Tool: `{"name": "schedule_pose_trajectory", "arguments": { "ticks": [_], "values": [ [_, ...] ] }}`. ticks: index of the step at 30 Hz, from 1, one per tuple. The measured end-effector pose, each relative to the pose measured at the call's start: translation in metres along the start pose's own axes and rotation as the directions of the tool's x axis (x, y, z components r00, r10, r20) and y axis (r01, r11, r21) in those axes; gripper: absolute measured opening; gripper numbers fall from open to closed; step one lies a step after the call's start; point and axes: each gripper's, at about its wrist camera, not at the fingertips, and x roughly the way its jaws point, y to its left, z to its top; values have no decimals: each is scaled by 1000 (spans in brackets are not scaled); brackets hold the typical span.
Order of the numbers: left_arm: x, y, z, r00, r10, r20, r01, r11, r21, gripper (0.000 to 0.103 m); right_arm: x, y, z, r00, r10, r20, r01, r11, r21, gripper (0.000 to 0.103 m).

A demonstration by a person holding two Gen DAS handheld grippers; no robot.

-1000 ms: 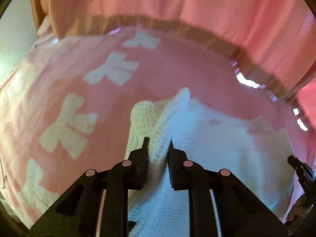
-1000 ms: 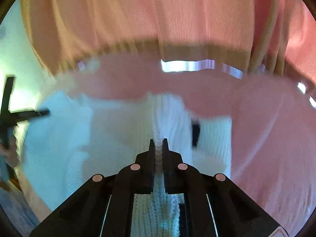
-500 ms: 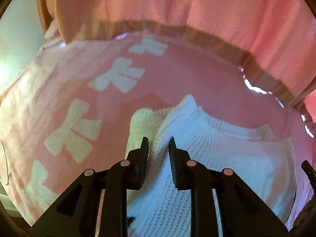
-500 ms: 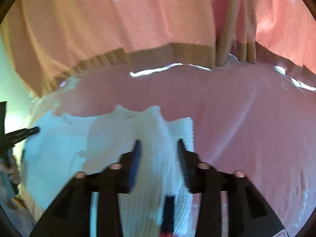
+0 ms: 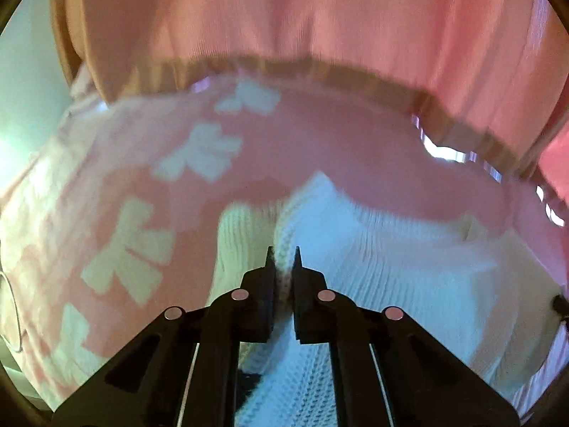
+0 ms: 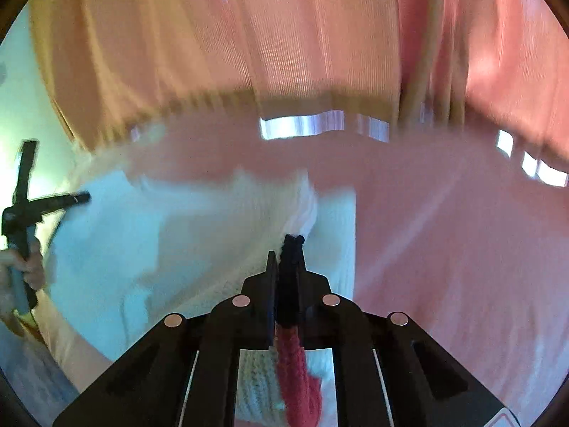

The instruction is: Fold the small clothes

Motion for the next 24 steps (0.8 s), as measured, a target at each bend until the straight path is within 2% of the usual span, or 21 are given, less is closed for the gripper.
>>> {"name": "schedule_pose_trajectory", "arguments": {
  "ticks": [2,4,5,6,7,8,9,11,12,13,14,15,16,17,18,19,21,24],
  "values": [
    [8,5,8,999,32,-8,-32,999,-17,7,7,-3,5,1000,-11,-16,11,1000,6,9],
    [32,11,6,993,76,-89,-78,997,-21,7,44,-18,-5,985,-32,-169,44,996,72,15],
    [48,16,2,986,94,-139,-100,994,-36,7,62,-25,-13,966,-43,-257,72,992,103,16],
    [50,17,-1,985,89,-146,-97,994,-45,8,71,-31,-20,954,-41,-298,86,986,140,18],
    [46,17,-1,987,90,-133,-97,994,-49,10,66,-31,-19,959,-29,-283,75,985,154,18],
    [38,15,0,989,81,-121,-88,995,-48,10,51,-25,-14,972,-39,-231,70,989,128,18],
    [21,12,2,995,47,-92,-52,998,-45,11,37,-20,-11,983,-54,-178,72,992,99,18],
    [-2,9,-1,999,14,-52,-16,999,-49,21,8,-7,-10,996,-42,-84,47,998,52,18],
    [-19,6,-7,1000,-13,-29,11,999,-45,27,2,-1,-11,997,-21,-74,24,999,43,18],
    [-30,3,-14,999,-39,-17,38,999,-37,38,-1,5,-16,997,19,-80,-16,999,33,18],
    [-36,-1,-18,998,-58,-11,58,998,-29,43,0,11,-24,993,50,-106,-48,999,21,18],
    [-44,-8,-28,995,-97,2,97,995,5,44,4,16,-32,989,55,-136,-54,999,9,18],
    [-46,-14,-35,995,-98,3,97,995,32,46,10,19,-42,983,46,-177,-48,999,-7,18],
    [-44,-21,-43,996,-85,-9,85,994,69,46,19,22,-53,973,18,-228,-25,999,-28,17],
    [-36,-29,-54,997,-65,-39,69,990,121,46,31,19,-66,955,-52,-293,37,998,-58,8],
    [-26,-32,-62,997,-34,-73,45,987,155,46,37,13,-75,942,-91,-323,72,995,-71,7],
    [-3,-32,-76,988,35,-149,-6,981,195,48,30,3,-74,949,-64,-310,57,998,-31,6],
    [-11,-30,-76,995,38,-95,-21,983,182,50,8,0,-68,972,-55,-229,58,998,3,14]
  ]
}}
